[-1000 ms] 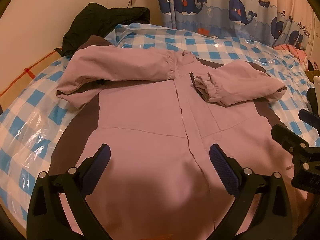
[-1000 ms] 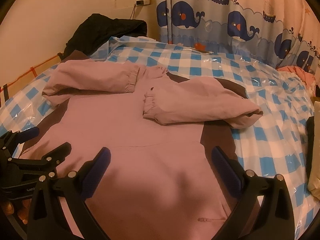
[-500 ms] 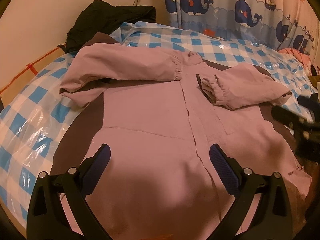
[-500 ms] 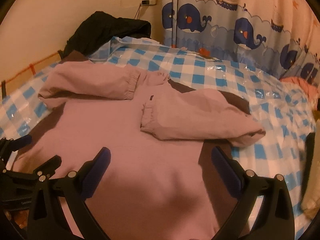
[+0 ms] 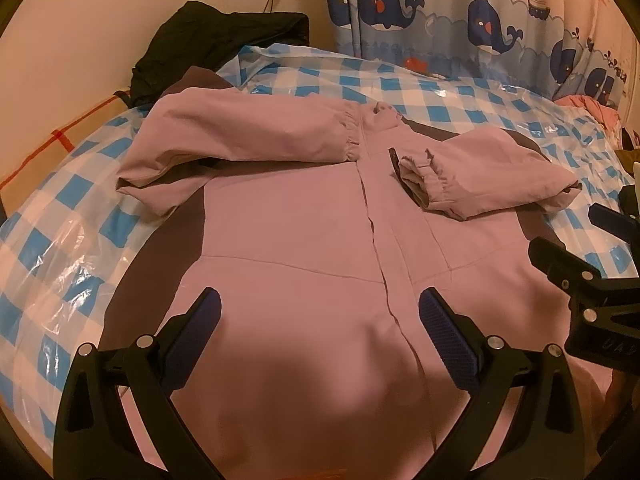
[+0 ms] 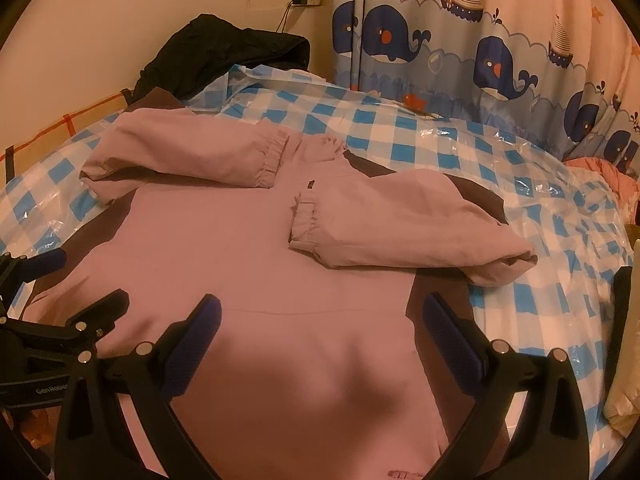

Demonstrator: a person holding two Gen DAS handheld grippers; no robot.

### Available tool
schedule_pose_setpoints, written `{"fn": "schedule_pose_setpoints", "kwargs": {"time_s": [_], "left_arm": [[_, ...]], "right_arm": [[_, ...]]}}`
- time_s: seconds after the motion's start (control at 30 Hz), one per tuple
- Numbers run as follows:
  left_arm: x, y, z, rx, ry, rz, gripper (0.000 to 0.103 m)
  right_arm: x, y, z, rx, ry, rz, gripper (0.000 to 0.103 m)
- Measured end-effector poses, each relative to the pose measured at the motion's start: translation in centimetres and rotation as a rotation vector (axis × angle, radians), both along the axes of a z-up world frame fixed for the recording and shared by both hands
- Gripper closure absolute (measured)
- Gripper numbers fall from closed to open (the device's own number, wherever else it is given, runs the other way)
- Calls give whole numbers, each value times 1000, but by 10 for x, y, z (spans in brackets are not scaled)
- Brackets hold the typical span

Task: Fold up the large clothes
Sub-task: 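Grasp the jacket sleeve cuff with the right gripper and lift it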

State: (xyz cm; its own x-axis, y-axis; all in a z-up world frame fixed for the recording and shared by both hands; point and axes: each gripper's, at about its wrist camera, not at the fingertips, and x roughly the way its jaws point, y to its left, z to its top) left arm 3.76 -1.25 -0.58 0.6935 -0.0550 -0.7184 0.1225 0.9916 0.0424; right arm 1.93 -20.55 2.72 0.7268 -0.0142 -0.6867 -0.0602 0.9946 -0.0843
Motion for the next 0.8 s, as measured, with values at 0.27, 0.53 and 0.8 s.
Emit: {"fn": "schedule_pose_setpoints", "kwargs": {"time_s": [0.27,0.53,0.8], "left_arm": [[2,4,0,-6,6,13,8],[14,22,-1,-37,24,61,8],[17,27,-3,-56,40,62,8]], "right_arm": [[8,3,2,-25,-9,18,6],[103,20,-15,-131,73,61,6],[178,18,-88,-240,265,52,6]]}}
